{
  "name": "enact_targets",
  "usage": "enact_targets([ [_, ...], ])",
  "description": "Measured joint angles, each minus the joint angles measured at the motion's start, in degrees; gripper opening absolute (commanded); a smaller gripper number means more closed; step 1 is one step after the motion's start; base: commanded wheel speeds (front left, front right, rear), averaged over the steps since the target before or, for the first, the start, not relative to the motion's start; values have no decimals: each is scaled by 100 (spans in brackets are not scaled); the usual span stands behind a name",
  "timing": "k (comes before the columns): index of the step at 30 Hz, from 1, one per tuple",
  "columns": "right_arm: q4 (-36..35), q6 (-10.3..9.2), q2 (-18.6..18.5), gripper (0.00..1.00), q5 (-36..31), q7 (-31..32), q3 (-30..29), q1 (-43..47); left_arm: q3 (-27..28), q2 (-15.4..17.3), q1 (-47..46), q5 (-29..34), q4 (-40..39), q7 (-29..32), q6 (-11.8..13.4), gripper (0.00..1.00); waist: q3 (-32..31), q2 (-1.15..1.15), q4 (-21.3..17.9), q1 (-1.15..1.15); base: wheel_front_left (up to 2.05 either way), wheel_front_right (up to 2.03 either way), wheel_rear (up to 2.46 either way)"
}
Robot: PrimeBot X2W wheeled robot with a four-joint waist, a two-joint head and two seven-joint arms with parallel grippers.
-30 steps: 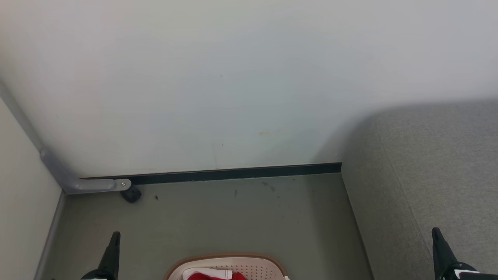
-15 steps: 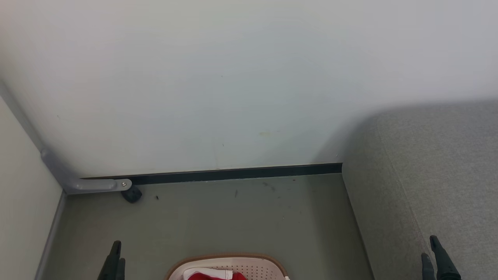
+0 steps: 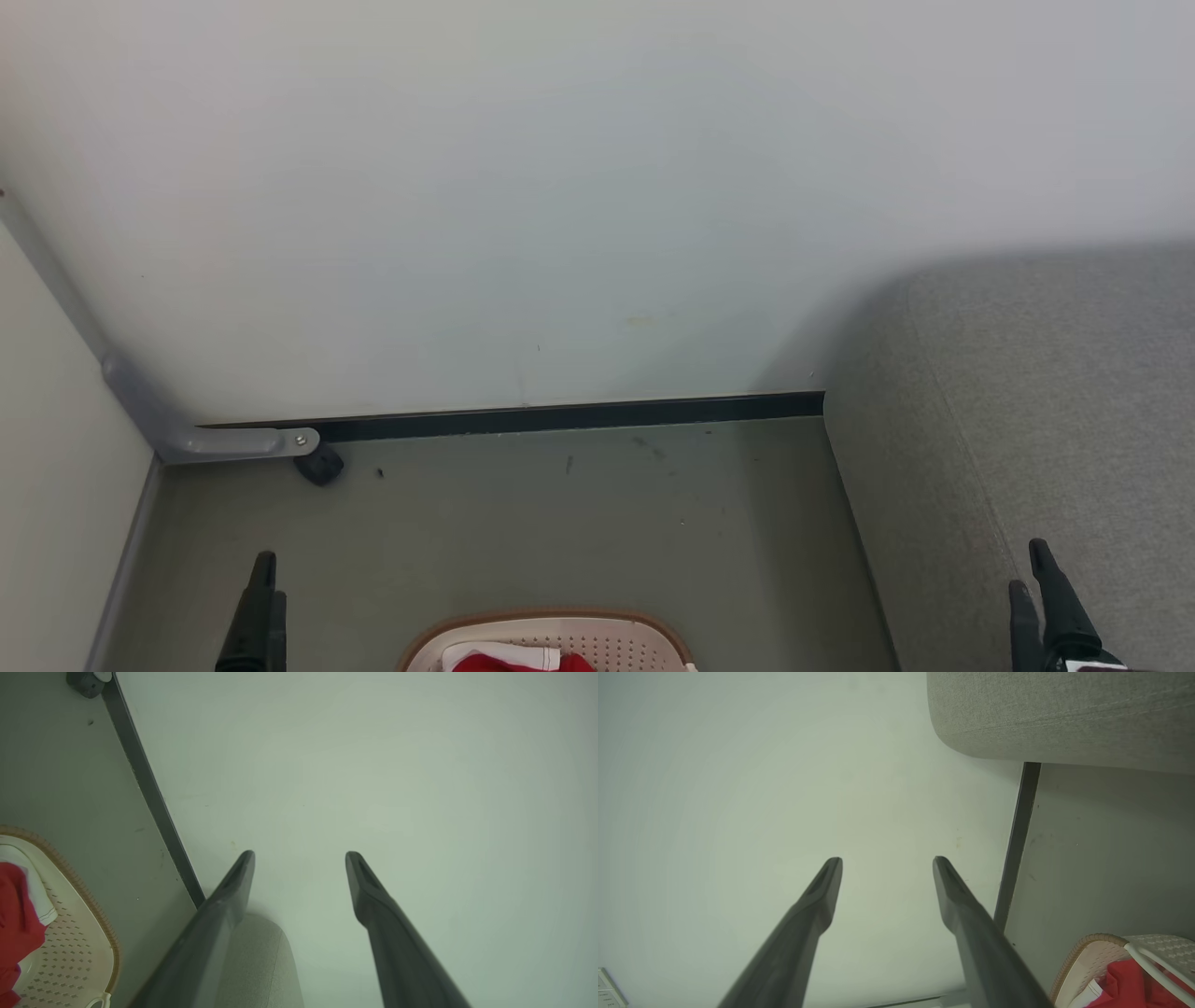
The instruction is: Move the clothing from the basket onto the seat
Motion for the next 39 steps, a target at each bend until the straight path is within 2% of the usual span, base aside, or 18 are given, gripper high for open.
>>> enact_targets([
  [10, -189, 0, -219, 100, -641, -231, 361, -123, -179, 141, 3, 504, -258, -229, -1, 100, 7, 0, 11, 0, 0, 0, 0],
  [19, -280, 0, -548, 100, -1563, -427, 851, -220, -335, 263, 5, 1173, -431, -448, 9, 100, 18, 0, 30, 0, 0, 0, 0],
  [27, -369, -2, -767, 100, -2357, -587, 1257, -361, -516, 467, 37, 2124, -564, -614, 100, 100, 22, 0, 47, 0, 0, 0, 0],
  [39, -398, -254, -1109, 100, -3686, -884, 1845, -489, -922, 757, 101, 3574, -695, -868, 303, 100, 22, 0, 63, 0, 0, 0, 0],
])
